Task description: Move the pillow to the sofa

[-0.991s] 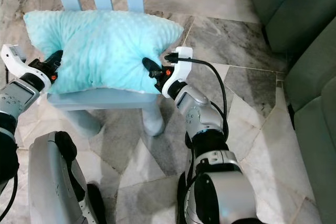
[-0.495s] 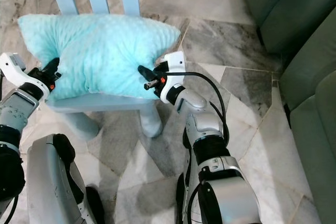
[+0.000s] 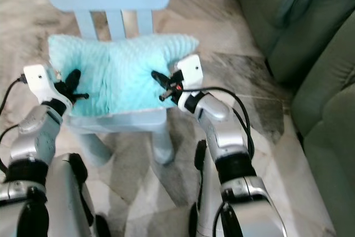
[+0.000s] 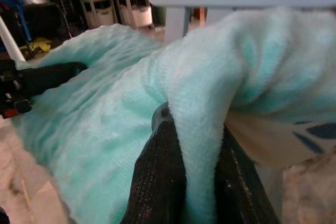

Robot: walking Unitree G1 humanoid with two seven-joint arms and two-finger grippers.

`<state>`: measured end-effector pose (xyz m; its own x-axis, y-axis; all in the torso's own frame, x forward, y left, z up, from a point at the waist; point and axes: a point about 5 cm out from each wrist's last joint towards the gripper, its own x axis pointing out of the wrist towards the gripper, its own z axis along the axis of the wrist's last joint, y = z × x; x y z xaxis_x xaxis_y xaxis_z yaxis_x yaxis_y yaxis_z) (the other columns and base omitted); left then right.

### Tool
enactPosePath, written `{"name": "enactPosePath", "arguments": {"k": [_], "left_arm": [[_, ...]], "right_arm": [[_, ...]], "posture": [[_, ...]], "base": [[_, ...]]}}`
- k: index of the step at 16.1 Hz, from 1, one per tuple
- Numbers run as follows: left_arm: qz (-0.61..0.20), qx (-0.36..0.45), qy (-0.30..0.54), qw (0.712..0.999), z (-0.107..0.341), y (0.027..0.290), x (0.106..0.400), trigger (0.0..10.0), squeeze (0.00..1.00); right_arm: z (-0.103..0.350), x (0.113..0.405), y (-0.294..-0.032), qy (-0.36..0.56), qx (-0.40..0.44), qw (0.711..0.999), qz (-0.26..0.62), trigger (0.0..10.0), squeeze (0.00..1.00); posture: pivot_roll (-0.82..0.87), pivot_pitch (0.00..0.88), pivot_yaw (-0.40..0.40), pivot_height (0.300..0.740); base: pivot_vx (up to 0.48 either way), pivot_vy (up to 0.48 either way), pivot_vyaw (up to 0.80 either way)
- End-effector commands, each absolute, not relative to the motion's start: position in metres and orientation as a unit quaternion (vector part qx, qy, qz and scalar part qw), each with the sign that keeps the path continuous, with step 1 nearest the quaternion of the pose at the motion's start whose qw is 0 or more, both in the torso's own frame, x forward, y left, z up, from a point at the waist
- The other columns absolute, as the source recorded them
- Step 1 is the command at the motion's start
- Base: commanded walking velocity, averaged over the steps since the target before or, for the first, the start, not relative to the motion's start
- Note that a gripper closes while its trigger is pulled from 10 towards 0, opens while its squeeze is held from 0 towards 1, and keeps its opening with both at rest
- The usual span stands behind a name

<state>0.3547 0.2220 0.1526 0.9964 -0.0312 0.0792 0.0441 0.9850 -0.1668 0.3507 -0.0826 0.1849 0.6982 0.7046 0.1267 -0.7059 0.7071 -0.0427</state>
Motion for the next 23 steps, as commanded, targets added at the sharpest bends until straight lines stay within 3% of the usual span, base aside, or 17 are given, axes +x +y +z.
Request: {"name": "enactPosePath", "arguments": {"k": [1,7,12,23], "left_arm": [[-0.001,-0.078,-0.02,0.997,0.138,0.224,0.347,10.0,0.0],[-0.014,-0.085,0.017,0.996,0.105,0.203,0.322,10.0,0.0],[-0.035,-0.062,0.046,0.996,0.078,0.201,0.293,10.0,0.0],[-0.042,-0.064,0.062,0.995,0.069,0.193,0.289,10.0,0.0]], "right_arm": [[0.183,0.343,-0.081,-0.074,-0.013,0.919,0.386,10.0,0.0],[0.149,0.327,-0.137,-0.051,-0.009,0.977,0.205,10.0,0.0],[0.126,0.296,-0.174,-0.016,-0.008,0.993,0.116,10.0,0.0],[0.136,0.292,-0.171,-0.022,0.006,0.995,0.097,10.0,0.0]], "posture": [[-0.04,0.0,0.031,0.341],[-0.05,0.0,0.044,0.341],[-0.07,0.0,0.05,0.341],[-0.1,0.0,0.047,0.341]], "base": [[0.0,0.0,0.0],[0.0,0.0,0.0],[0.0,0.0,0.0],[0.0,0.0,0.0]]}}
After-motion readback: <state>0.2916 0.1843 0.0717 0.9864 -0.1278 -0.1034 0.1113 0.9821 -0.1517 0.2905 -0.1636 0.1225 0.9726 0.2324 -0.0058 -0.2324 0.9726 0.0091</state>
